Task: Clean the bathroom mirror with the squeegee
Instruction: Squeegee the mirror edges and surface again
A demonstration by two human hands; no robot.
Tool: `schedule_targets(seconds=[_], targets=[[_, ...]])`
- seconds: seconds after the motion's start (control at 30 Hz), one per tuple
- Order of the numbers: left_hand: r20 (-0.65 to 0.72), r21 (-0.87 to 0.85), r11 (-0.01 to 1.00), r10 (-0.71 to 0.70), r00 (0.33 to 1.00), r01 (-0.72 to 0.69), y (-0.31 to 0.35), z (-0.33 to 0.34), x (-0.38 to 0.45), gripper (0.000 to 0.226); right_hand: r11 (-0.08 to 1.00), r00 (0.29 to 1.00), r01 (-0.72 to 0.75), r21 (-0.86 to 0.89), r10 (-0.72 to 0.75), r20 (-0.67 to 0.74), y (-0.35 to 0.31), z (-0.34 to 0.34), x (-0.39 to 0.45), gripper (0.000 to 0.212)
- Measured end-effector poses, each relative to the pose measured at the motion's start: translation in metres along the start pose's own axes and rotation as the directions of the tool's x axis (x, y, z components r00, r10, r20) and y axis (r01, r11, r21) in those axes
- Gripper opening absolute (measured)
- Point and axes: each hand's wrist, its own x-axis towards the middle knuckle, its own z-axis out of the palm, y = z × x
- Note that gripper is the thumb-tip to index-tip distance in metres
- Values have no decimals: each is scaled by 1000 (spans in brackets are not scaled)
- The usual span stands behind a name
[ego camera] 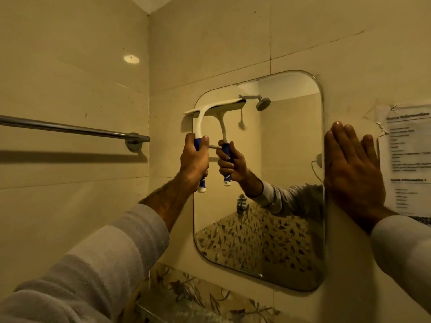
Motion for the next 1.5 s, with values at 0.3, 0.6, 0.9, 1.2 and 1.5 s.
schedule_targets(seconds=[0.3, 0.6, 0.9, 1.2, 1.5], targets=[[-11, 98, 995, -1, 1000, 2, -39, -8, -45, 26, 1000, 1000, 0, 21, 1, -2, -3, -5, 0, 70], [28, 156, 987, -50, 998, 45, -109, -23, -107, 15, 1000, 1000, 11, 29, -10, -14, -5, -7, 0, 70], [68, 286, 951, -143, 987, 118, -192, -51, -195, 3, 999, 1000, -17, 40, 17, 2, -6, -7, 0, 72], [96, 337, 910, -289, 953, 242, -213, -61, -230, 2, 1000, 1000, -12, 27, 12, -17, -4, -5, 1, 71], [101, 374, 883, -342, 934, 283, -209, -67, -245, 11, 999, 1000, -19, 35, 20, -3, -4, -5, 2, 71]])
